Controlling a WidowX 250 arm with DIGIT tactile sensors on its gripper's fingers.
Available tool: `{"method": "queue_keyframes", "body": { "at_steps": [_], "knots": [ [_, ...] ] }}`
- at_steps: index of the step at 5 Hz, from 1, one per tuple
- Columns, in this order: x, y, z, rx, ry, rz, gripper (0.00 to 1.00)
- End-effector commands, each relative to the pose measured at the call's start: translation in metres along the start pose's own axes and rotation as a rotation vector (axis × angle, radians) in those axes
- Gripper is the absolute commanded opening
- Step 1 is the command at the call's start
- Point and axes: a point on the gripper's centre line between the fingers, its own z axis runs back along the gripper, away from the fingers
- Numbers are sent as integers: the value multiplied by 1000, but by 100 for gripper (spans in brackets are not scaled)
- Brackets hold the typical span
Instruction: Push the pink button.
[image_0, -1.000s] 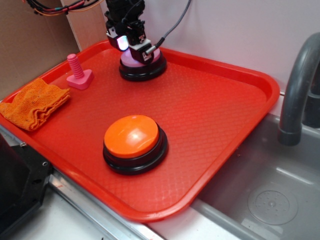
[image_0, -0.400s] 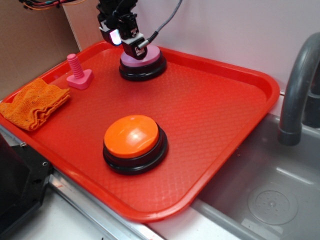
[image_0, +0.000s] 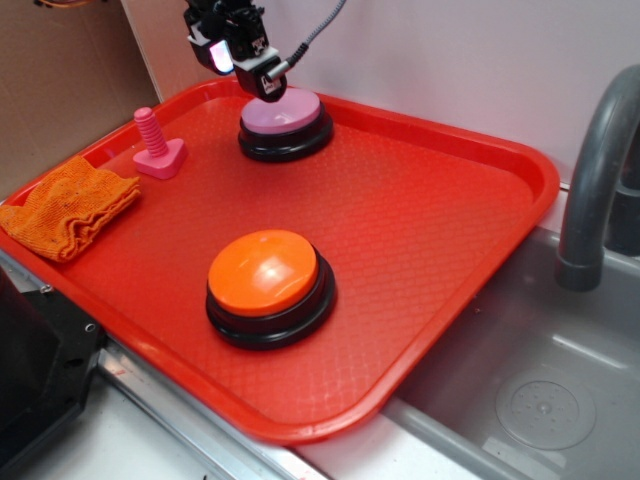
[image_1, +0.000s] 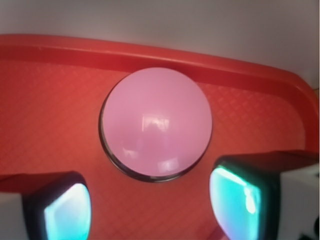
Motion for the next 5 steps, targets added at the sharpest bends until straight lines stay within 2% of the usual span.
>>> {"method": "queue_keyframes", "body": {
  "at_steps": [1, 4, 5],
  "knots": [
    [0, -2, 37, 31, -106, 3, 100],
    [-10, -13, 57, 61, -126, 0, 100],
    [-12, -14, 61, 66, -85, -10, 100]
  ]
}}
